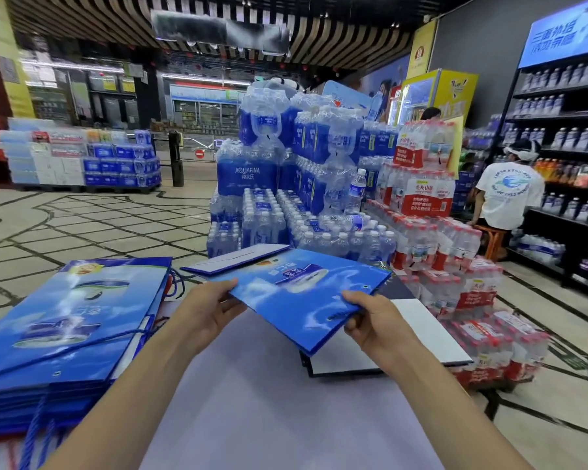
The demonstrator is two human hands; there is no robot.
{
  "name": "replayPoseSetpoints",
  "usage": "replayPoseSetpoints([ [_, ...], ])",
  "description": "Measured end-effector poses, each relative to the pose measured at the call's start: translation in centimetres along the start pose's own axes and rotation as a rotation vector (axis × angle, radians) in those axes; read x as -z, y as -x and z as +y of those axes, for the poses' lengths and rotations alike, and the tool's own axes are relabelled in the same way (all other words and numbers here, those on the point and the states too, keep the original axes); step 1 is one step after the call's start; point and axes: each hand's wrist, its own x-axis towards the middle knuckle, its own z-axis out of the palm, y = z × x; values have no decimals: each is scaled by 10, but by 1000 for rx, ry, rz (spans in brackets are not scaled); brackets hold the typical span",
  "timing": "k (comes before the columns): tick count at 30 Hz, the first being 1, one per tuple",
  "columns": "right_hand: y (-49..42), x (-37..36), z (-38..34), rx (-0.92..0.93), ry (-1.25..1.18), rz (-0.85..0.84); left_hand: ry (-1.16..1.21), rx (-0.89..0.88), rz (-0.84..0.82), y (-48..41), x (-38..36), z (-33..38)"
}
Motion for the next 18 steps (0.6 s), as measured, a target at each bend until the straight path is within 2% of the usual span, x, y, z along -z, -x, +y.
replayPoseSetpoints([
  [3, 1, -18, 20, 49, 6, 5, 25, -12, -2, 6, -7, -15],
  [7, 2, -41, 40, 69, 44, 29, -65, -15, -7, 12, -8, -43],
  [10, -2, -37, 34, 73, -92, 170, -86, 12, 79, 2, 16, -36],
  [13, -13, -17, 17, 91, -139, 290, -170, 7, 80, -2, 39, -28],
  [15, -18, -8, 11, 56, -39, 300, -267, -16, 95, -2, 46, -29],
  [18, -23, -3, 12, 8, 266, 270, -348, -6, 154, -6, 55, -36],
])
